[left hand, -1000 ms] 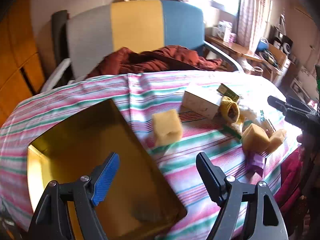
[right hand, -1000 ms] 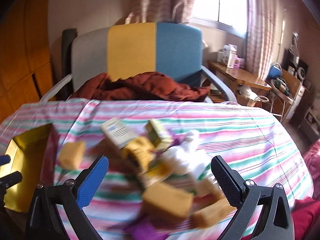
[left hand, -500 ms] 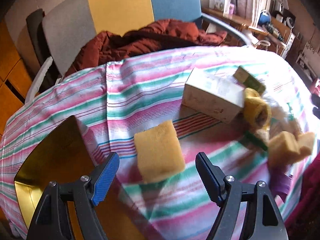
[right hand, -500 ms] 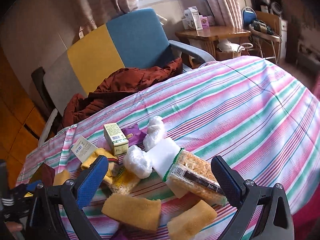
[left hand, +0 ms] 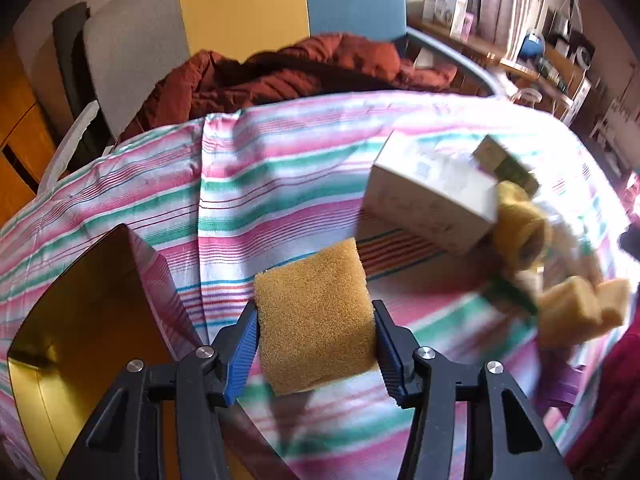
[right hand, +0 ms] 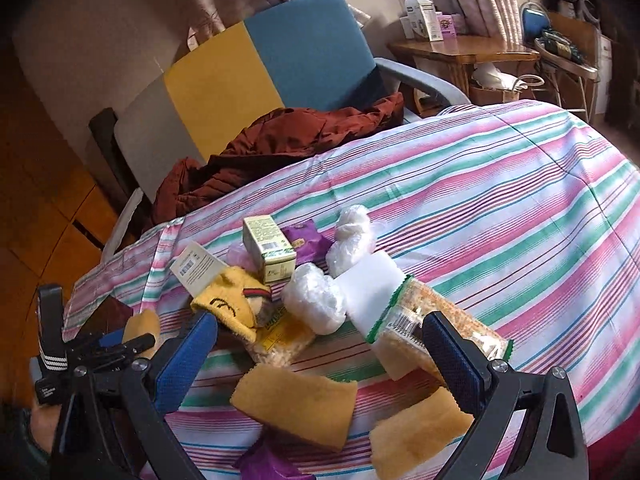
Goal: Organize objects
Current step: 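Grasp the yellow sponge with the left gripper while the right gripper grasps the purple packet, then carry the sponge and purple packet into the gold tray and release both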
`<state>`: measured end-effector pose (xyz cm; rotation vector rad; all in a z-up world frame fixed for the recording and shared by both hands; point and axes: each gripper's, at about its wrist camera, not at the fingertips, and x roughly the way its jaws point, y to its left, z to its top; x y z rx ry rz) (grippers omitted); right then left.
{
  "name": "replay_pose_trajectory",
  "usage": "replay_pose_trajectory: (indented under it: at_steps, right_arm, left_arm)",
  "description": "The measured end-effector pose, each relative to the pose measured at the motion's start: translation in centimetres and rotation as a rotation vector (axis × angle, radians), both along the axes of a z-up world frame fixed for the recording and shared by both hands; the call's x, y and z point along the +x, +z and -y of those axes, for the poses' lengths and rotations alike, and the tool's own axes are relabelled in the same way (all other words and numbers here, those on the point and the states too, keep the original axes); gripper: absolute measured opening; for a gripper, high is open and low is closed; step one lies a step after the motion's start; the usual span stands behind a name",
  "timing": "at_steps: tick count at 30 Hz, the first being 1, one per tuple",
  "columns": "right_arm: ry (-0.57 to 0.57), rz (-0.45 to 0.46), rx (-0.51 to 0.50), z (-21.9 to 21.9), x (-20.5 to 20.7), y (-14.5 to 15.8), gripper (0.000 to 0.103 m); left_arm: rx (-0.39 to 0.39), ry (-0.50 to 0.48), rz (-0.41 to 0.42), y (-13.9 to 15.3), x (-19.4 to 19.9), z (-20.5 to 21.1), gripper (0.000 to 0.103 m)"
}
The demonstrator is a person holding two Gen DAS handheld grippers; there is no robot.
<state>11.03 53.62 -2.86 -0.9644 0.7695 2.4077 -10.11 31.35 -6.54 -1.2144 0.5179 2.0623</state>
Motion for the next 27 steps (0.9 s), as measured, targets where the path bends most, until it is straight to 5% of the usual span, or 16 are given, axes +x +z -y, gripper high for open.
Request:
replay_pose_trajectory:
  at_steps: [7, 12, 16, 19, 22, 27]
  right_arm:
    - [0.145, 0.066, 0.017, 3.4, -0.8, -0.2, 0.103]
    - [0.382, 0.134, 0.052, 8.3, -0.9, 0.1, 0.102]
    - [0.586, 0.297, 0.132, 11.9, -1.4, -2.0, 0.085]
    - [0.622, 0.439, 0.187, 12.4, -2.1, -4.4, 0.067]
    - [0.633, 0.511, 0.179, 12.2, -2.7, -6.4, 0.035]
    - [0.633, 0.449, 0.172, 12.9, -2.3, -5.1, 0.035]
  left_arm:
    - [0.117, -0.038, -0.023, 4.1, 4.4, 3.3, 0.054]
    - [0.172, -0.044, -0.022, 5.8, 6.6, 6.6, 0.054]
    - [0.196, -0.017, -0.009, 6.2, 7.4, 8.9, 0.055]
    - [0.212, 0.014, 0.002, 6.2, 7.7, 10.8, 0.055]
    - [0.226, 0.055, 0.011, 6.0, 7.8, 13.1, 0.055]
    - [0.245, 0.148, 0.006, 5.9, 7.2, 17.3, 0.055]
